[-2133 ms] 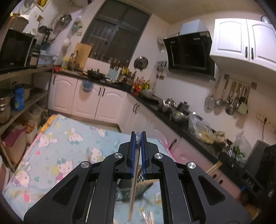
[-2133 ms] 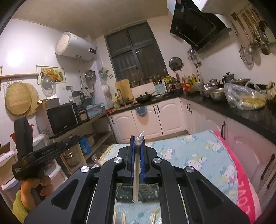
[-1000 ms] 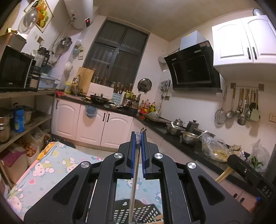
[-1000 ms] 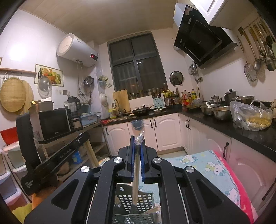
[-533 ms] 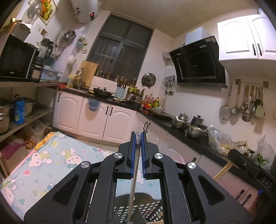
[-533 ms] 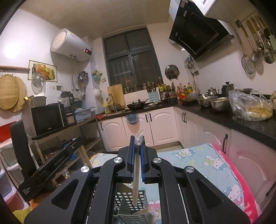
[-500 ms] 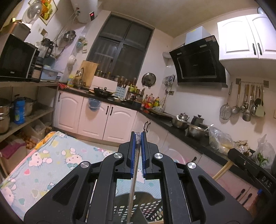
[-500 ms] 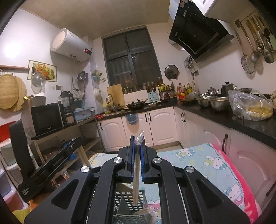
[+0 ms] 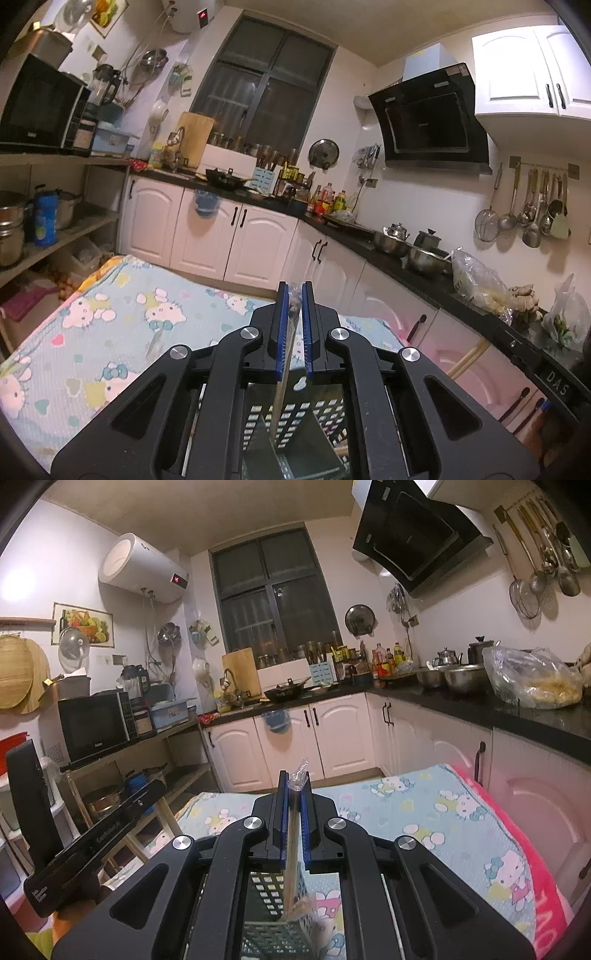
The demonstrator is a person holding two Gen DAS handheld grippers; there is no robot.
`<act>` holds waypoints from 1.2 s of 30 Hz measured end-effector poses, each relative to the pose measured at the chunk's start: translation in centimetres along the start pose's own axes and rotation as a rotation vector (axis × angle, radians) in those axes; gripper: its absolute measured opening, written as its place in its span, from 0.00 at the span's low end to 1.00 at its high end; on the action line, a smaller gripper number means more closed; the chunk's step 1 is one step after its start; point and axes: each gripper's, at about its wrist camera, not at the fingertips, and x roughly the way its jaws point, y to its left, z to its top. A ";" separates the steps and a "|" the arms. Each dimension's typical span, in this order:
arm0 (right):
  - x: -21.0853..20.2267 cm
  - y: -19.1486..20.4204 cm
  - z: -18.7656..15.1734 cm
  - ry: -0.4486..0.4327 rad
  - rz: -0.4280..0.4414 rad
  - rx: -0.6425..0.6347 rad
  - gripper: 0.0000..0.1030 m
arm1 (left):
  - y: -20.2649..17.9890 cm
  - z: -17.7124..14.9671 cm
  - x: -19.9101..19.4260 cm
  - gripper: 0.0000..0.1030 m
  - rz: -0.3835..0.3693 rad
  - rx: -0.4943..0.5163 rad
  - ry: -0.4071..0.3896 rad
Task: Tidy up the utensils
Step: 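Lower the chopsticks into the holder and open both grippers, then withdraw both grippers from the holder and lower them toward the loose chopsticks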
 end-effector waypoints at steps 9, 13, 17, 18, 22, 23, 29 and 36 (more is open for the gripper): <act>-0.8 -0.3 -1.0 0.047 0.008 0.029 0.10 | 0.5 -0.3 -1.1 0.02 0.006 -0.021 0.052; -1.2 -0.2 -1.2 0.057 0.004 0.037 0.14 | 0.9 -0.5 -1.7 0.04 0.006 -0.046 0.085; -1.7 -0.4 -1.4 0.069 0.000 0.049 0.23 | 1.0 -0.6 -2.4 0.10 0.001 -0.056 0.102; -1.7 -0.4 -1.4 0.070 -0.001 0.050 0.24 | 1.0 -0.6 -2.6 0.11 0.000 -0.059 0.105; -2.1 -0.5 -1.6 0.084 0.002 0.055 0.29 | 1.0 -0.9 -3.3 0.18 -0.007 -0.056 0.126; -2.2 -0.5 -1.7 0.089 0.004 0.055 0.30 | 0.9 -1.1 -3.4 0.18 -0.010 -0.054 0.137; -2.6 -0.4 -2.1 0.114 0.001 0.047 0.33 | 0.9 -1.9 -4.0 0.24 -0.002 -0.063 0.179; -3.7 -0.3 -2.7 0.139 -0.001 0.045 0.34 | 0.9 -2.5 -5.0 0.33 0.000 -0.064 0.215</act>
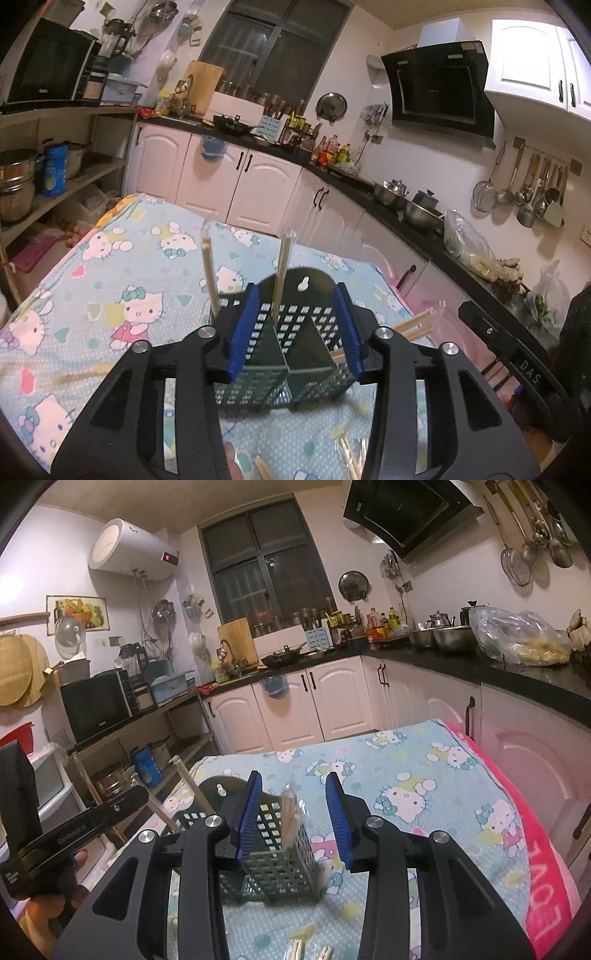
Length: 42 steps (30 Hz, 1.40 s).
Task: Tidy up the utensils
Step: 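Withdraw both grippers from the holder and lower them toward the loose chopsticks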
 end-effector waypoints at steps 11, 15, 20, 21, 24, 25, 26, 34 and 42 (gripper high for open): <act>-2.0 0.7 -1.3 0.043 0.014 -0.021 0.37 | 0.6 -1.7 -2.0 0.49 0.006 -0.022 0.037; -2.7 1.3 -1.6 0.052 0.022 -0.037 0.40 | 0.6 -2.2 -2.8 0.58 0.003 -0.026 0.044; -3.6 1.8 -2.1 0.066 0.032 -0.048 0.43 | 0.8 -2.7 -3.5 0.70 0.010 -0.033 0.052; -3.8 1.8 -2.2 0.070 0.034 -0.049 0.44 | 0.9 -2.8 -3.6 0.75 0.009 -0.038 0.052; -4.1 1.9 -2.6 0.082 0.038 -0.053 0.44 | 1.2 -3.2 -4.1 0.82 0.011 -0.045 0.051; -4.3 2.0 -2.7 0.087 0.038 -0.056 0.45 | 1.3 -3.2 -4.2 0.83 0.014 -0.046 0.052; -4.4 2.1 -2.8 0.092 0.039 -0.059 0.45 | 1.4 -3.3 -4.3 0.83 0.017 -0.047 0.055; -5.0 2.3 -3.7 0.127 0.047 -0.082 0.45 | 2.0 -3.8 -5.1 0.86 0.034 -0.051 0.068; -5.5 2.7 -4.5 0.154 0.059 -0.106 0.45 | 2.6 -4.7 -5.6 0.86 0.059 -0.052 0.091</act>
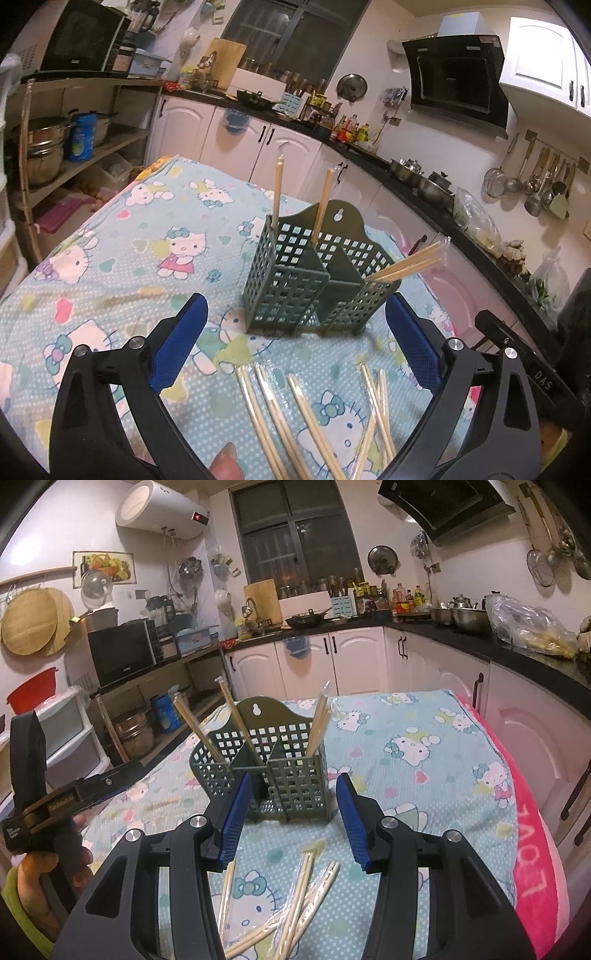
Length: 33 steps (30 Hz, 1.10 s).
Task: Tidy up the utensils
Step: 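Withdraw both grippers from the holder and lower them toward the loose chopsticks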
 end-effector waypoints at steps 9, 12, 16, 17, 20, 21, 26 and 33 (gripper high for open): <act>0.2 0.5 -1.2 0.049 0.024 -0.030 0.45 | 0.6 -1.2 -0.2 0.86 0.041 0.008 0.031; 0.3 0.5 -1.5 0.063 0.029 -0.038 0.45 | 0.7 -1.7 -0.1 0.86 0.060 0.016 0.049; 0.5 0.6 -2.1 0.085 0.036 -0.046 0.45 | 0.8 -2.5 0.1 0.86 0.081 0.021 0.078; 0.6 0.6 -2.3 0.093 0.038 -0.050 0.45 | 0.9 -2.7 0.1 0.86 0.087 0.022 0.083; 0.9 0.8 -2.7 0.114 0.042 -0.058 0.45 | 0.8 -3.2 0.1 0.86 0.098 0.033 0.093; 1.0 0.8 -2.8 0.120 0.043 -0.061 0.45 | 0.8 -3.3 0.2 0.86 0.102 0.037 0.098; 1.8 1.0 -3.7 0.164 0.047 -0.082 0.45 | 0.9 -4.2 0.4 0.86 0.110 0.046 0.129; 3.6 1.0 -5.1 0.245 0.046 -0.097 0.45 | 1.2 -5.4 1.1 0.86 0.123 0.068 0.180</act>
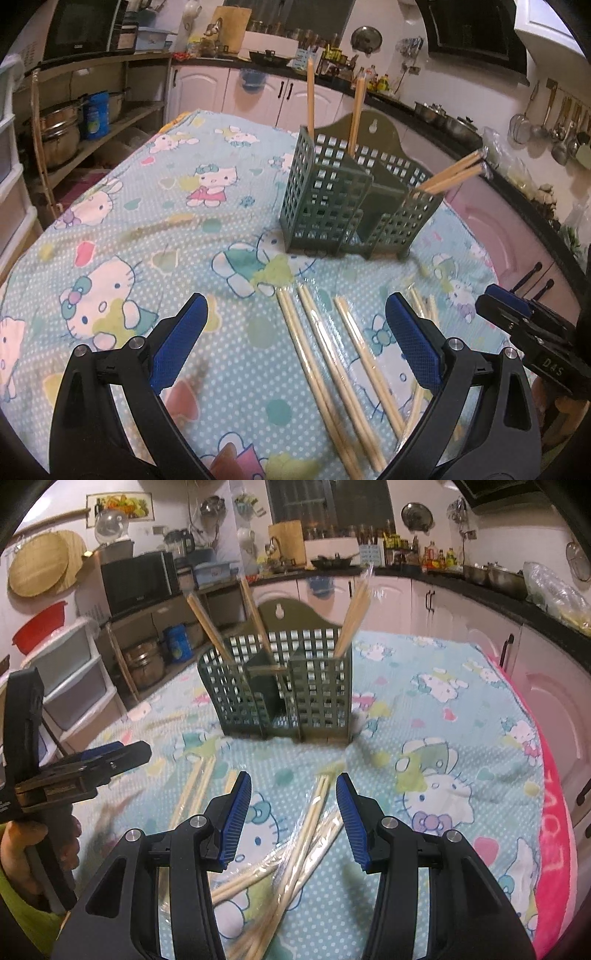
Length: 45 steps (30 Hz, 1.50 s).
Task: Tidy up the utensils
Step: 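Withdraw both grippers from the holder and lower them toward the loose chopsticks, then close the right gripper on a chopstick while the left gripper grasps another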
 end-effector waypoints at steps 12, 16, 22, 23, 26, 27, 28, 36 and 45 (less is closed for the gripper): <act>3.9 -0.6 0.1 0.098 -0.017 -0.013 0.44 | 0.9 -1.5 2.7 0.53 -0.017 -0.021 0.103; 5.4 -0.4 0.6 0.129 -0.013 -0.040 0.44 | 1.2 -1.8 3.9 0.37 -0.055 -0.053 0.156; 7.9 -0.5 1.1 0.184 -0.024 -0.055 0.41 | 1.4 -1.8 5.4 0.28 -0.077 -0.078 0.197; 8.2 -0.5 1.2 0.189 -0.023 -0.053 0.41 | 1.3 -1.6 5.5 0.26 -0.076 -0.074 0.199; 9.1 -0.7 1.3 0.209 -0.026 -0.042 0.40 | 1.4 -1.2 6.2 0.20 -0.083 -0.083 0.213; 9.4 -0.8 1.4 0.213 -0.023 -0.038 0.40 | 1.4 -1.0 6.4 0.20 -0.080 -0.083 0.218; 9.7 -1.0 1.4 0.218 -0.025 -0.031 0.40 | 1.4 -0.9 6.7 0.19 -0.074 -0.080 0.223; 11.0 -1.7 1.5 0.240 -0.025 -0.003 0.37 | 1.7 0.2 8.6 0.16 -0.051 -0.073 0.259; 11.9 -1.6 1.8 0.246 -0.031 -0.004 0.17 | 2.4 1.6 10.1 0.15 -0.058 -0.095 0.262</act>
